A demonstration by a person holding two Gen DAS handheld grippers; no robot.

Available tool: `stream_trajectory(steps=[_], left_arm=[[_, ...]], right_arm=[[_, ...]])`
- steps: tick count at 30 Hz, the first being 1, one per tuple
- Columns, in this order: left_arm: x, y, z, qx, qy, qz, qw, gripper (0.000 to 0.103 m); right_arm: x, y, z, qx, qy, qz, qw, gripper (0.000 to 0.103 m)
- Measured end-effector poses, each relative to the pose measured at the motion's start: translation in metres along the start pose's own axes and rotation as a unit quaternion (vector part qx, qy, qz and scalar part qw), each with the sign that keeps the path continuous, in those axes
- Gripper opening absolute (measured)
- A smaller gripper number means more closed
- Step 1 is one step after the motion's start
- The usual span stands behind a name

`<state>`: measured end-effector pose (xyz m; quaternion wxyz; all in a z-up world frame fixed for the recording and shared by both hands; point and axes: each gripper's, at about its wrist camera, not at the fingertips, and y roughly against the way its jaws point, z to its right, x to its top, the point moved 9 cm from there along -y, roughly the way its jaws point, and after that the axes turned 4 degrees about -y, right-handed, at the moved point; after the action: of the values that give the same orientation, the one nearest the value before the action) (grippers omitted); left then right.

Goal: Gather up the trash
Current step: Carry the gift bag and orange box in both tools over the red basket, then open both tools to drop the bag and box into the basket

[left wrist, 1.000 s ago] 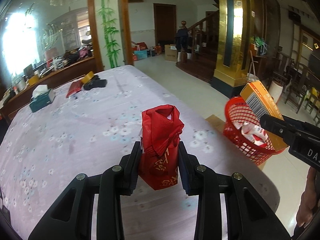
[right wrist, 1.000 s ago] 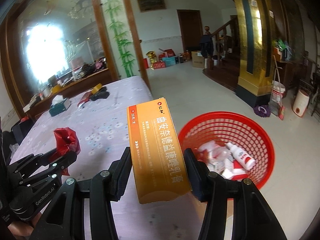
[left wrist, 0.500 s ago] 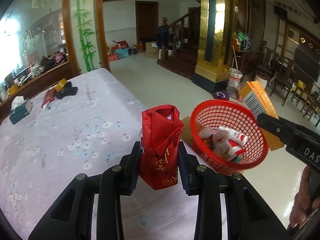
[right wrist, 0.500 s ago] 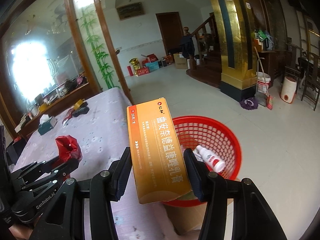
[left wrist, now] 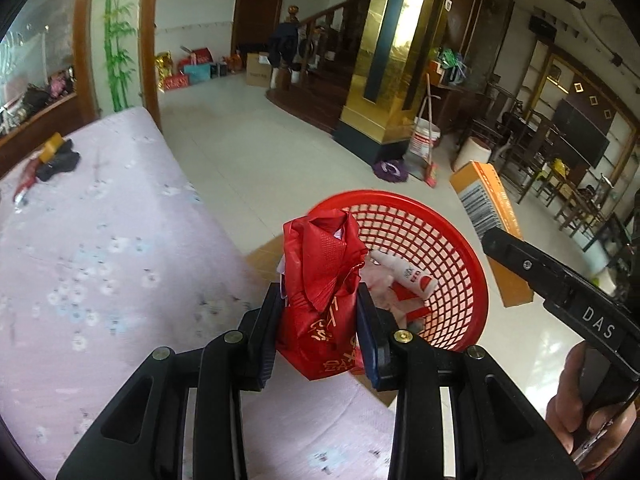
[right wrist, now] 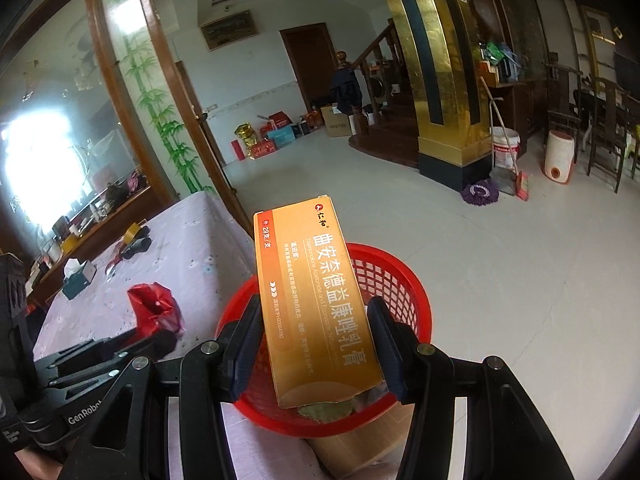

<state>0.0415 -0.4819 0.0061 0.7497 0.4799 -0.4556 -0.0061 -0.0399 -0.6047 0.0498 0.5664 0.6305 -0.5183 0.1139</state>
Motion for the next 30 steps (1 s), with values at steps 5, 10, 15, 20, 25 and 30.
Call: stream_trajectory(steps=[5, 10, 15, 20, 25, 30], left_arm=[[0.002, -0.013, 0.007, -0.013, 0.003, -0.007, 0.9999, 0.033], [0.007, -0.02, 0.017, -0.023, 0.0, -0.007, 0.9997, 0.033], [0.008, -0.026, 0.022, -0.025, -0.004, -0.01, 0.9996, 0.033], [0.009, -0.031, 0.025, -0.029, -0.007, -0.012, 0.9995, 0.033], [0.012, -0.035, 0.026, -0.033, -0.01, -0.006, 0.9994, 0.041], [0.012, -0.034, 0.029, -0.043, -0.011, 0.005, 0.999, 0.061]], right_arm=[[0.001, -0.01, 0.008, 0.002, -0.011, -0.011, 1.0, 0.057], [0.004, -0.015, 0.012, 0.002, -0.016, -0.016, 1.0, 0.057], [0.007, -0.018, 0.017, 0.001, -0.019, -0.015, 1.0, 0.057], [0.01, -0.024, 0.018, 0.001, -0.022, -0.018, 1.0, 0.057], [0.01, -0.031, 0.021, -0.003, -0.025, -0.021, 0.999, 0.058], [0.008, -0.035, 0.029, -0.012, -0.032, -0.028, 0.999, 0.063]])
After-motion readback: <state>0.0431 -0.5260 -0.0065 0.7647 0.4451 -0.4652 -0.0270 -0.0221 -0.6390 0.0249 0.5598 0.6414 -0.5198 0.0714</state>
